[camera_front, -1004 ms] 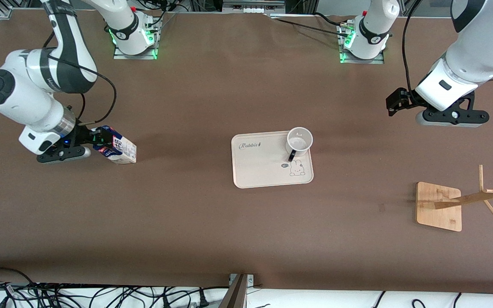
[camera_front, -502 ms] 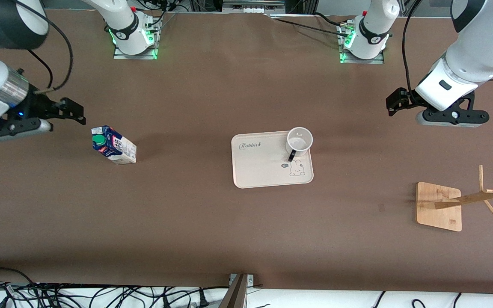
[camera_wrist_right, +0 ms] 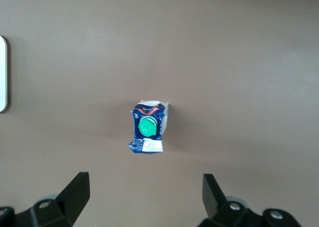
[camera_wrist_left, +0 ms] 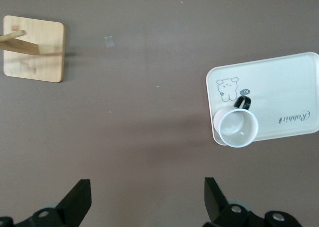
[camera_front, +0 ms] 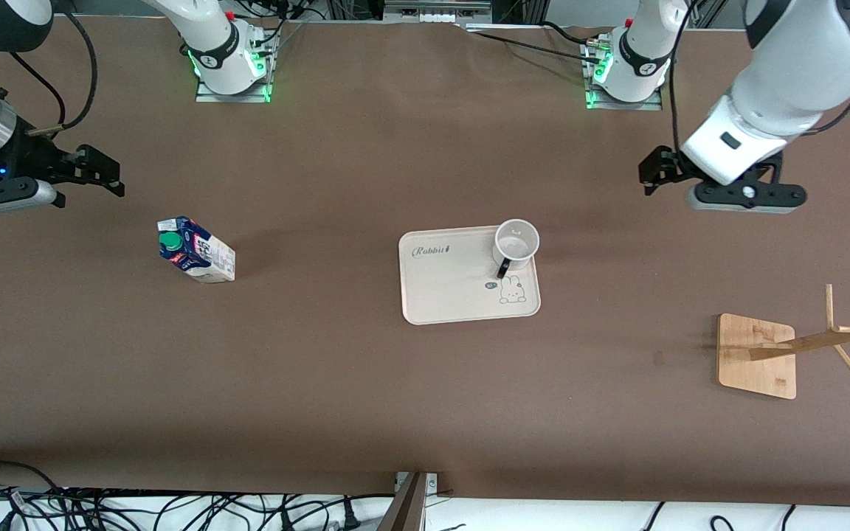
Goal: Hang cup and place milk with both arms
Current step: 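Move the left gripper over the white mug on the tray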
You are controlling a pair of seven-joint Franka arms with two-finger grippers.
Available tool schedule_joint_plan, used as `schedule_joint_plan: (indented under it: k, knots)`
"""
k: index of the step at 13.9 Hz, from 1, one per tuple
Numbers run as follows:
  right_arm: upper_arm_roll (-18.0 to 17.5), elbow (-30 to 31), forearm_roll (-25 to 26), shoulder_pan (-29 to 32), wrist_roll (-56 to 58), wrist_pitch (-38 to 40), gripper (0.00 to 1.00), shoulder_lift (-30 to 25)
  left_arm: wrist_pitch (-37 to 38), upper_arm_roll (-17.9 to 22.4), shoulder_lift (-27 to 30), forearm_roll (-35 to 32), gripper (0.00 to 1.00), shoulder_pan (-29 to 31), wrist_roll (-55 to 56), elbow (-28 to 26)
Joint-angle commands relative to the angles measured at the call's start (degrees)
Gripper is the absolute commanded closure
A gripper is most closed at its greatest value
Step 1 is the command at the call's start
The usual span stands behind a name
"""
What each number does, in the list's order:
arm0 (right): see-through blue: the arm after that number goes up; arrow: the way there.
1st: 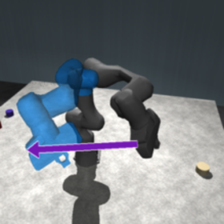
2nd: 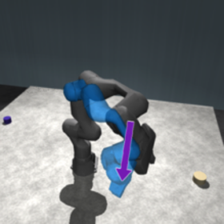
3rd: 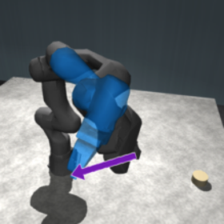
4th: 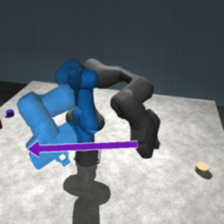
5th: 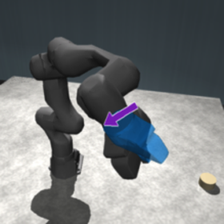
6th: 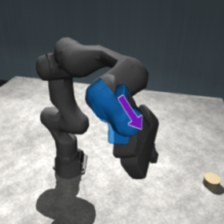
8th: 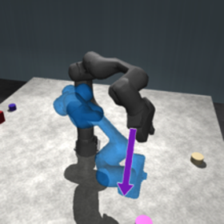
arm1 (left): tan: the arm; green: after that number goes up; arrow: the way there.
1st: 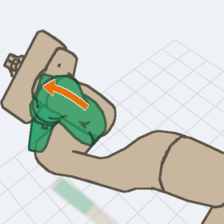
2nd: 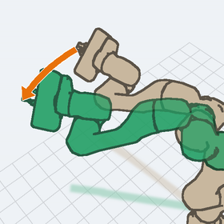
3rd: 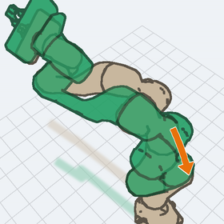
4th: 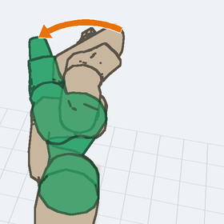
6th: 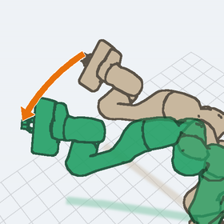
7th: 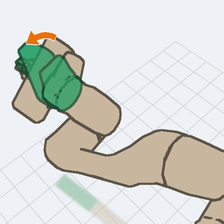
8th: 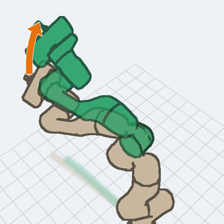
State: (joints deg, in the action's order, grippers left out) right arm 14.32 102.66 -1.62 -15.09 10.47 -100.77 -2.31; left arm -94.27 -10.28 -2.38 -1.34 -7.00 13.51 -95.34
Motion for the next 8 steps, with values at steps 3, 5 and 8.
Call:
schedule_joint_plan:
  k: [3, 5, 8]
  knots:
    - [-14.4, -2.38, 0.74, 15.34, 2.36, 2.94, 0.0, -0.5, 0.84, -3.51, -5.78, 2.13, 0.0, -1.26, 0.82, 2.08]
    - [-14.41, -3.16, 0.74, 15.35, 2.45, 3.56, 0.0, -0.59, -0.55, -3.69, -8.42, 3.36, 0.0, -3.36, 0.82, 2.09]
    - [-14.49, -5.71, 0.92, 15.26, 2.36, 4.87, 0.0, 0.46, -5.74, -3.78, -12.81, 4.51, 0.0, -7.23, 1.26, 1.91]
